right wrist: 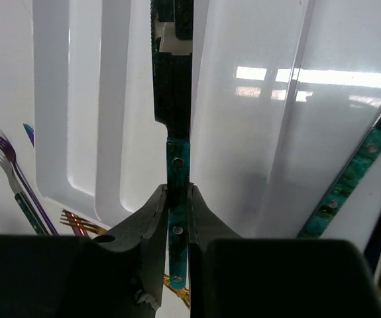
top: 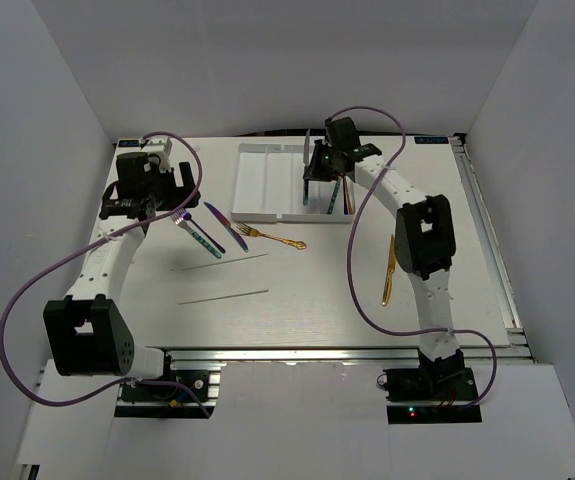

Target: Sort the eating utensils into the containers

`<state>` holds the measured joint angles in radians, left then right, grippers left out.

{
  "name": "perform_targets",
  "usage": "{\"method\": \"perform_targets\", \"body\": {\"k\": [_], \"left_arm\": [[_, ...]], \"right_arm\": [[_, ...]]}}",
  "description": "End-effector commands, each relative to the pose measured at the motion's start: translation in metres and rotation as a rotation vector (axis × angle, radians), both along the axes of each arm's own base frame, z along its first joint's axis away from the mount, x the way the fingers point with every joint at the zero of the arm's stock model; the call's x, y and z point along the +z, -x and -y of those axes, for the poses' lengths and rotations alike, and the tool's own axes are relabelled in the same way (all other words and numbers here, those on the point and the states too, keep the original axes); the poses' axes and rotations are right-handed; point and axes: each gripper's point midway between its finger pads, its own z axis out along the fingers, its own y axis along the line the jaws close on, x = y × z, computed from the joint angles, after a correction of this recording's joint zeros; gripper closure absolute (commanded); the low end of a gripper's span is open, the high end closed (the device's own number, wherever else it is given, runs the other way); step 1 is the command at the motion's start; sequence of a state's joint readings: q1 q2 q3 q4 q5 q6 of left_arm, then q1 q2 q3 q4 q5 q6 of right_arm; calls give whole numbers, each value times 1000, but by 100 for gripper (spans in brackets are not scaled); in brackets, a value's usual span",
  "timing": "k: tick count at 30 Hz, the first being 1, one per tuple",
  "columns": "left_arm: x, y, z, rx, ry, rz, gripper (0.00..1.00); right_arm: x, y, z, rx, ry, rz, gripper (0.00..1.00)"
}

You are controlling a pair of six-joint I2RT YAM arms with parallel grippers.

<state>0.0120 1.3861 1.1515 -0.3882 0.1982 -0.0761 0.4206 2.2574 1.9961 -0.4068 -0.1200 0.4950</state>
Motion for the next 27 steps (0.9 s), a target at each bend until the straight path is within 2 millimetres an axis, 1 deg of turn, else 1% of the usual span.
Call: {"method": "perform_targets", "body": {"k": [1, 2, 7, 9, 10, 16, 19, 20, 21, 24, 25, 27], "left_arm": [[15, 4, -4, 12, -17, 50, 2], [15, 4, -4, 11, -18, 49, 2], [11, 3, -4, 14, -13, 39, 2], [11, 4, -4, 16, -16, 38, 2], [10, 4, -5, 17, -18, 36, 2], [3, 9, -5, 24, -14, 12, 2], [-3, 13, -5, 40, -1, -17, 2], [-5, 14, -5, 45, 4, -25, 2], [-8, 16, -4, 56, 21, -40, 2], [-16, 21, -1, 72, 56, -72, 2], [-18, 23, -1, 76, 62, -78, 2], [-19, 26, 0, 84, 78, -86, 2]], "right_arm": [[20, -22, -7, -95, -70, 50, 100], [7, -22, -8, -91, -63, 31, 100], [-21, -24, -8, -90, -37, 12, 100], [-24, -26, -9, -76, -31, 20, 100], [-31, -27, -8, -71, -19, 19, 100], [-44, -29, -15, -18, -23, 30, 100], [-45, -28, -19, 17, -30, 41, 100], [-45, -27, -20, 31, -29, 44, 96], [-44, -27, -21, 37, -28, 49, 86], [-34, -27, -21, 55, -26, 75, 72], [-27, -27, -20, 57, -27, 86, 70], [-21, -27, -18, 58, -22, 96, 67]]}}
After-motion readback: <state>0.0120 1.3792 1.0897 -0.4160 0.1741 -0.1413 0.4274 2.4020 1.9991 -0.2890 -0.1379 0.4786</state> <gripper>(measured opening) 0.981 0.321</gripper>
